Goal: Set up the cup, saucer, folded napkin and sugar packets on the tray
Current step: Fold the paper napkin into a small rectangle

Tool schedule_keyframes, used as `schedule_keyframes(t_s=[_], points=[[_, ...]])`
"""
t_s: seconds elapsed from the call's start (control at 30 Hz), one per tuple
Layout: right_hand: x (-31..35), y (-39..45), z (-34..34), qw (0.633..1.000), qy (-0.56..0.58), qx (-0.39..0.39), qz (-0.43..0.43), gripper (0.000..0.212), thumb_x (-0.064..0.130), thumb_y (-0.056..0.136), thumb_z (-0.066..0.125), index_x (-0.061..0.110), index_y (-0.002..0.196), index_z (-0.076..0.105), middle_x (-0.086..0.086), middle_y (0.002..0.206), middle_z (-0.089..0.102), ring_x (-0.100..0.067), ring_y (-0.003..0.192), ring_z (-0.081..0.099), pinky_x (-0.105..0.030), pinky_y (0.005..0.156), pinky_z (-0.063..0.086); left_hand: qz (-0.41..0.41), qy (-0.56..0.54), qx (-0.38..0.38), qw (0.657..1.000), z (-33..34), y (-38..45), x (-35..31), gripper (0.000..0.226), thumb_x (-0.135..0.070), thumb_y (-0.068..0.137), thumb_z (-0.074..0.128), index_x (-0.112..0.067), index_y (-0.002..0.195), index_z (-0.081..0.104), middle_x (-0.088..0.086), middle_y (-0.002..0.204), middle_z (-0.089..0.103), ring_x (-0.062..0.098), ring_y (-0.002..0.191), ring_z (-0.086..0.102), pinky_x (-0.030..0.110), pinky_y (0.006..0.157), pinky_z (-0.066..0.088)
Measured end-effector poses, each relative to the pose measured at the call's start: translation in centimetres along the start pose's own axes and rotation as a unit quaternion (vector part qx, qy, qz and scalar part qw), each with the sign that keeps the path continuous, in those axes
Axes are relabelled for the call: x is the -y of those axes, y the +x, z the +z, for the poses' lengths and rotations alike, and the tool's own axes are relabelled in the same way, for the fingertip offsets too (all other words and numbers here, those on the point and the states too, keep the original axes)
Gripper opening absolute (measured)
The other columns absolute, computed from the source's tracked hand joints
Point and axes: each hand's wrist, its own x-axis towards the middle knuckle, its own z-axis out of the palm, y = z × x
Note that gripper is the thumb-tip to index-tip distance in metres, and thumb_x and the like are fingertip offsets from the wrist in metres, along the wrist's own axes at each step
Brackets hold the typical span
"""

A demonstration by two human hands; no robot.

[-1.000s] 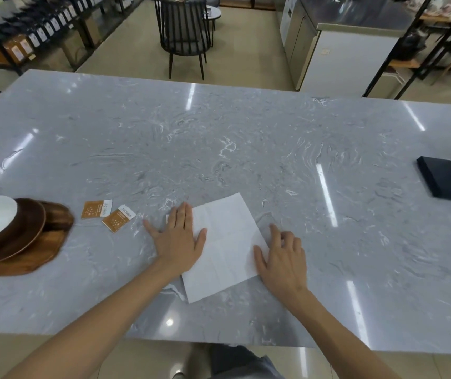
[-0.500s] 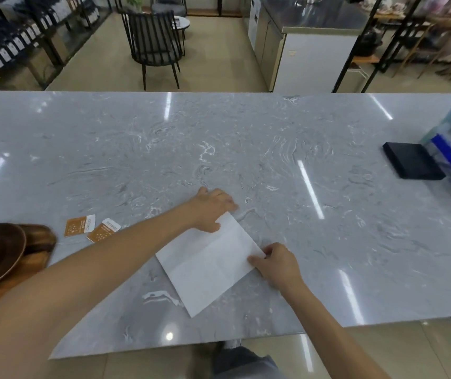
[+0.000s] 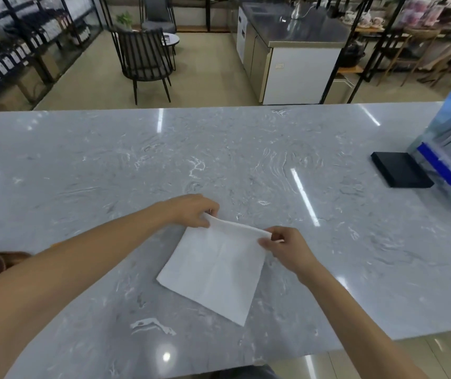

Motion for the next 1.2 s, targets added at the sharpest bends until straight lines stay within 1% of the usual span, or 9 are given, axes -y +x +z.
schedule_keyframes(t_s=[0.13,0.23,0.33,0.5,0.63,0.9,1.0,1.1,1.2], points=[[2.1,2.5,-1.4,0.999,-0.016,-0.008,-0.028,0.008,0.010,0.094,0.070,0.013,0.098,0.076,-0.004,0.085,0.071,-0.008,0.059,0.072,-0.018,0.049,0.051,-0.023,-0.033,-0.072,0.997,-1.5,-2.1,0.7,0.015,-0.025,0.089,0.070,-0.018,0.103,0.072,-0.005,0.102,0.074,0.014,0.093,0.065,0.035,0.083,0.050],[3.7,4.0,-1.9,0.998,-0.020,-0.005,-0.058,0.011,0.008,0.094,0.068,0.018,0.094,0.072,-0.013,0.097,0.077,-0.015,0.073,0.077,-0.021,0.055,0.058,-0.050,-0.056,-0.123,0.990,-2.4,-3.8,0.8,0.016,-0.023,0.090,0.070,-0.019,0.104,0.077,-0.006,0.103,0.078,0.015,0.095,0.069,0.036,0.087,0.052],[4.2,4.7,-2.1,0.990,-0.092,-0.004,-0.105,0.011,0.012,0.093,0.069,0.022,0.094,0.073,-0.004,0.092,0.078,-0.022,0.082,0.076,-0.035,0.073,0.063,-0.063,-0.082,-0.180,0.978,-2.1,-5.6,0.4,0.017,-0.019,0.090,0.070,-0.019,0.105,0.079,-0.005,0.103,0.079,0.014,0.094,0.071,0.035,0.087,0.054],[2.1,2.4,-1.3,0.957,-0.180,0.000,-0.228,0.015,0.013,0.094,0.070,0.021,0.106,0.075,0.008,0.102,0.077,-0.008,0.088,0.074,-0.021,0.084,0.059,-0.053,-0.072,-0.239,0.967,1.1,-8.9,-0.7,0.019,-0.018,0.089,0.072,-0.022,0.105,0.080,-0.005,0.102,0.079,0.017,0.094,0.073,0.034,0.083,0.055],[-0.7,-0.4,0.0,0.939,-0.210,-0.028,-0.272,0.017,0.012,0.091,0.074,0.018,0.106,0.079,0.004,0.104,0.077,-0.012,0.090,0.074,-0.030,0.077,0.062,-0.057,-0.070,-0.260,0.961,5.2,-11.2,-1.6,0.024,-0.016,0.084,0.076,-0.024,0.105,0.081,-0.005,0.107,0.079,0.018,0.099,0.073,0.034,0.085,0.058],[-5.1,-3.2,1.7,0.942,-0.211,-0.034,-0.258,0.023,0.001,0.084,0.075,0.016,0.102,0.079,0.003,0.107,0.075,-0.017,0.091,0.074,-0.038,0.073,0.063,-0.034,-0.115,-0.298,0.947,11.3,-13.2,-3.2,0.023,-0.007,0.078,0.085,-0.016,0.099,0.083,-0.001,0.104,0.080,0.013,0.099,0.074,0.027,0.090,0.057],[-6.2,-3.8,2.1,0.936,-0.242,-0.048,-0.249,0.026,0.001,0.084,0.075,0.015,0.106,0.080,0.002,0.113,0.077,-0.021,0.102,0.073,-0.030,0.084,0.060,-0.041,-0.131,-0.306,0.942,12.6,-13.4,-3.6,0.020,-0.006,0.079,0.085,-0.013,0.097,0.083,0.000,0.107,0.079,0.015,0.104,0.072,0.031,0.093,0.057],[-7.0,-4.5,2.4,0.934,-0.256,-0.046,-0.244,0.028,0.001,0.086,0.072,0.014,0.110,0.079,0.002,0.118,0.076,-0.022,0.111,0.069,-0.024,0.090,0.054,-0.070,-0.153,-0.312,0.935,13.4,-13.7,-3.7,0.016,-0.017,0.085,0.080,-0.014,0.100,0.082,-0.003,0.113,0.077,0.014,0.112,0.068,0.033,0.097,0.056],[-6.6,-4.9,2.7,0.933,-0.268,-0.072,-0.227,0.025,0.008,0.087,0.069,0.014,0.110,0.078,0.002,0.122,0.072,-0.024,0.112,0.066,-0.033,0.084,0.059,-0.085,-0.125,-0.331,0.931,13.3,-13.6,-4.5,0.033,-0.036,0.095,0.057,-0.016,0.106,0.080,-0.008,0.109,0.077,0.013,0.111,0.063,0.034,0.089,0.058]])
